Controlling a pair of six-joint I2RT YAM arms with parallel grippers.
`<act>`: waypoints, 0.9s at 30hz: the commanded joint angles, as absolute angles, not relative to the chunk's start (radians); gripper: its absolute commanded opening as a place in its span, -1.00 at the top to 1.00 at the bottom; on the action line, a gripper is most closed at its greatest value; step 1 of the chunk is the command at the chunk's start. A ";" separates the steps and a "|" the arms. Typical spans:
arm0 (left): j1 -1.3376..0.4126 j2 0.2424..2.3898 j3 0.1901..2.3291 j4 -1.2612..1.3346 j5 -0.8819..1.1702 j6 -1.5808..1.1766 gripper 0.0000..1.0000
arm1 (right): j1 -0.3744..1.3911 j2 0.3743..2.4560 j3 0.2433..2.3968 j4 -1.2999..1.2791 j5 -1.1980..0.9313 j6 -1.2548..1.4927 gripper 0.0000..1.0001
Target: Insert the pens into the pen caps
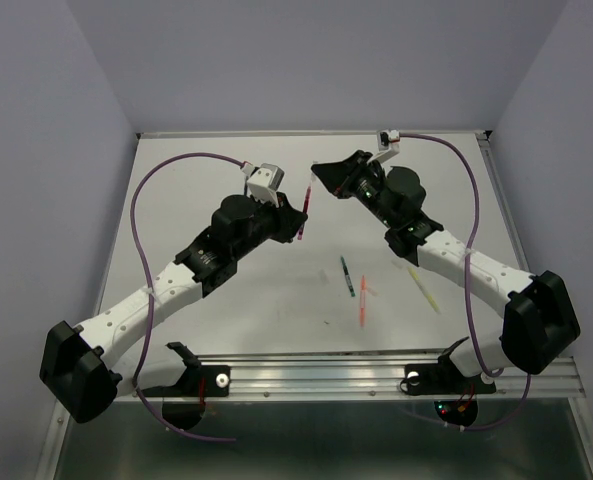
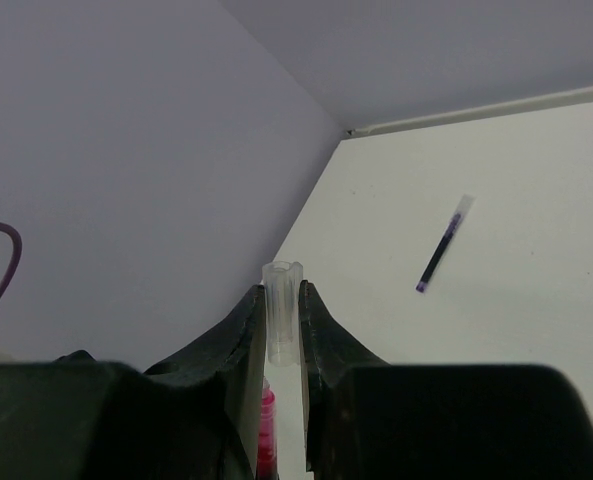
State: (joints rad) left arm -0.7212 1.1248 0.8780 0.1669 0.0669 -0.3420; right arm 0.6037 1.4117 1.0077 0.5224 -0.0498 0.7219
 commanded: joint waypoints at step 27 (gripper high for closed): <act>-0.729 1.086 0.896 0.202 0.029 -0.341 1.00 | 0.614 1.396 1.055 0.512 -0.135 0.683 0.99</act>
